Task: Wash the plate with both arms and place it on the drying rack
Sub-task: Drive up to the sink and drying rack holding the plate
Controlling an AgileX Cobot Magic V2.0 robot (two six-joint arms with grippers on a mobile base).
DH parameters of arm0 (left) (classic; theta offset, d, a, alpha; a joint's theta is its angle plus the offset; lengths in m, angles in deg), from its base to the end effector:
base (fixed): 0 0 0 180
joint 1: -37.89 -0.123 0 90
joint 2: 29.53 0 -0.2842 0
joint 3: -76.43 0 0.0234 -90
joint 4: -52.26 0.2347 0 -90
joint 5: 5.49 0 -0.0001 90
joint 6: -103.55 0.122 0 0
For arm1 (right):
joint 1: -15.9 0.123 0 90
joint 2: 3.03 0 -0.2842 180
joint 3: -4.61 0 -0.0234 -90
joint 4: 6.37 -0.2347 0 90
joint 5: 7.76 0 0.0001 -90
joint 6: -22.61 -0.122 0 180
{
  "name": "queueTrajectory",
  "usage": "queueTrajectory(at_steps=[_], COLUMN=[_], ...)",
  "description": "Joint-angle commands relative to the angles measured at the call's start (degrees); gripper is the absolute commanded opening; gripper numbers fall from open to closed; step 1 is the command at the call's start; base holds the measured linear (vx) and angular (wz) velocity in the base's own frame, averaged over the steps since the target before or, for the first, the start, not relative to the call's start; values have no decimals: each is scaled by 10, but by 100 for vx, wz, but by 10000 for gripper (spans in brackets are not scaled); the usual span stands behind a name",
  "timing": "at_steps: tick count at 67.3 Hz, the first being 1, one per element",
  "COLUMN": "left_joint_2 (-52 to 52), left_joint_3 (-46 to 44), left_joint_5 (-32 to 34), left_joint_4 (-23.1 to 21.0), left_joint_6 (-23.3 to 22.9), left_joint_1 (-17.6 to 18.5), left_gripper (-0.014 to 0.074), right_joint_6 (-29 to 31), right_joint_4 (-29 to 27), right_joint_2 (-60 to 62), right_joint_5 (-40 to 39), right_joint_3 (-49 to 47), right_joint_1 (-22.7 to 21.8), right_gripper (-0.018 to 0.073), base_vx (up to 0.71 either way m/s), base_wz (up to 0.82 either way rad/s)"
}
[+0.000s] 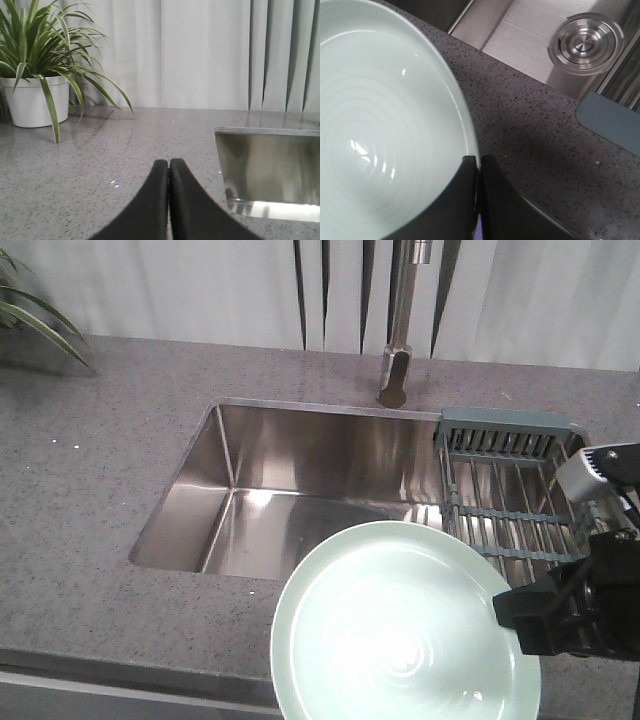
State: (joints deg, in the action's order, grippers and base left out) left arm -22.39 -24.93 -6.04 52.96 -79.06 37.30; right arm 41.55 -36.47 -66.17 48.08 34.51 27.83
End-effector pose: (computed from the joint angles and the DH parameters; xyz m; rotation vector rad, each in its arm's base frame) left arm 0.0721 0.0008 0.2066 -0.0330 1.5064 -0.0184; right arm 0.1567 0.0849 0.2966 -0.4513 2.4715 0.6182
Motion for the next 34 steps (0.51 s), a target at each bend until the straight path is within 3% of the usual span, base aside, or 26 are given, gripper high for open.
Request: queueTrajectory(at_steps=[1,34], left_joint_2=[-7,-7], left_joint_3=[-18,-18], left_joint_5=[39,39], left_joint_4=[-1,-1], left_joint_6=[-3,-3], left_joint_1=[3,3], left_gripper=[-6,-6], right_joint_6=[6,6], right_joint_4=[-21,-21], right_joint_2=[7,7], right_joint_5=[-22,-22], right_joint_3=[-15,-15], right_joint_1=[-1,-1], right_gripper=[-4,-4], base_vx=[5,4], base_wz=[-18,-15])
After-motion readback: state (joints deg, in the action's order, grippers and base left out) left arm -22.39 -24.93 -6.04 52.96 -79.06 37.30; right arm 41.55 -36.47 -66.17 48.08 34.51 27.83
